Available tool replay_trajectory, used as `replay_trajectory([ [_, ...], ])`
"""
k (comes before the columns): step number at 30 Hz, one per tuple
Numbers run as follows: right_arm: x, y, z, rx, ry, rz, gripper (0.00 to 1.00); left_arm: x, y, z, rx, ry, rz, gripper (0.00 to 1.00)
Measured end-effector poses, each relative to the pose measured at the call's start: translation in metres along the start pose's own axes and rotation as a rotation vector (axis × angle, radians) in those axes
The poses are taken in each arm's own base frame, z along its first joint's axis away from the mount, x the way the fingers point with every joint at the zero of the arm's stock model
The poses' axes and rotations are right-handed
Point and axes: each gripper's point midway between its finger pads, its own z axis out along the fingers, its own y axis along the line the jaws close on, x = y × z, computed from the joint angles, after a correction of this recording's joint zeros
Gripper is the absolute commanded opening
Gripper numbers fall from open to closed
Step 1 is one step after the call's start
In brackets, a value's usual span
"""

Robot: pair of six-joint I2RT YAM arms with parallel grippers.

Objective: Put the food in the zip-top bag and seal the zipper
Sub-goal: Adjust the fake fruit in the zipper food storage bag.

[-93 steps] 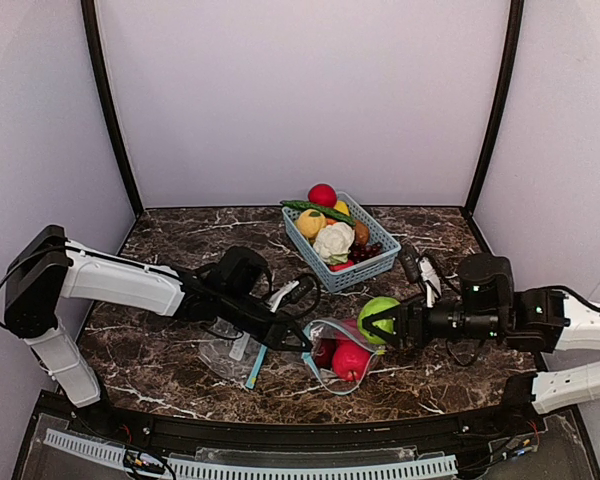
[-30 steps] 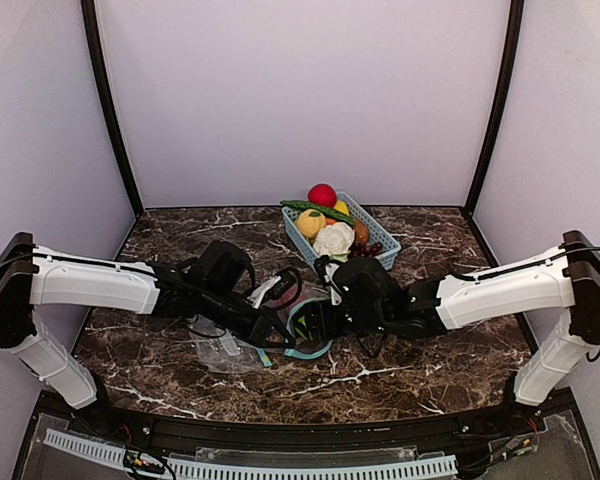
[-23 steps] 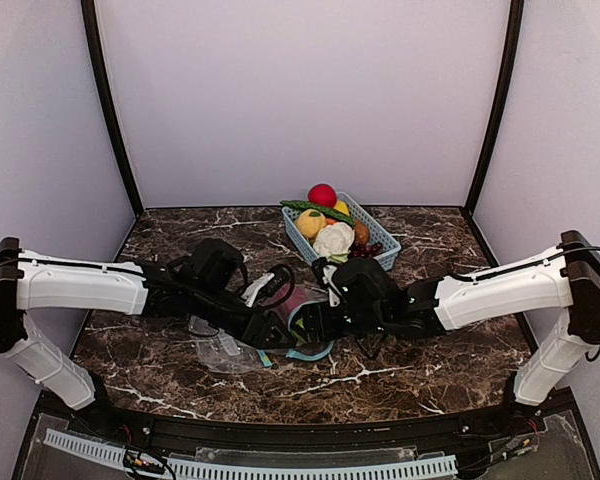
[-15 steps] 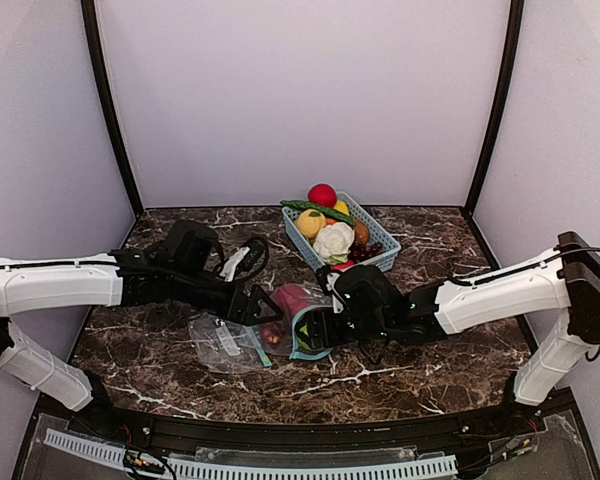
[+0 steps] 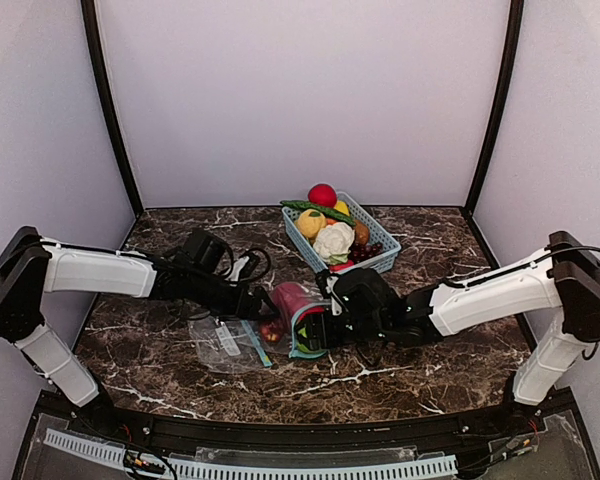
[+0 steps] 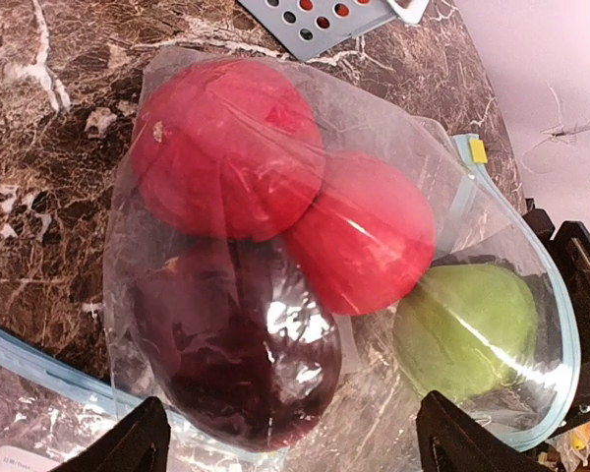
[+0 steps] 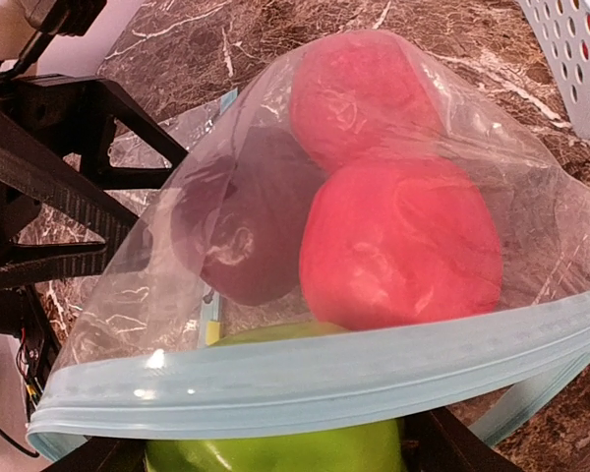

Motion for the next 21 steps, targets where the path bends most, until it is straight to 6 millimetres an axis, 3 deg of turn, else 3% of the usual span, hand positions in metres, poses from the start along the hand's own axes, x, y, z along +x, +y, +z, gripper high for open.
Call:
replay_trajectory([
  [4, 0.001, 0.000, 0.004, -0.010, 0.005, 0.016, 0.58, 0.002, 0.003, 0.009, 0.013, 0.018, -0.008, 0.71],
  [8, 0.004, 0.001, 0.010, -0.024, 0.014, 0.032, 0.58, 0.009, 0.007, 0.016, 0.030, 0.040, -0.015, 0.63],
  [12, 0.007, 0.002, 0.018, -0.037, 0.028, 0.048, 0.58, 0.022, 0.010, 0.020, 0.050, 0.066, -0.032, 0.62],
  [16, 0.007, 0.003, 0.028, -0.040, 0.032, 0.055, 0.66, 0.027, 0.012, 0.021, 0.057, 0.071, -0.044, 0.62],
  [21, 0.007, 0.002, 0.031, -0.037, 0.031, 0.060, 0.79, 0.027, 0.014, 0.021, 0.045, 0.066, -0.040, 0.74],
])
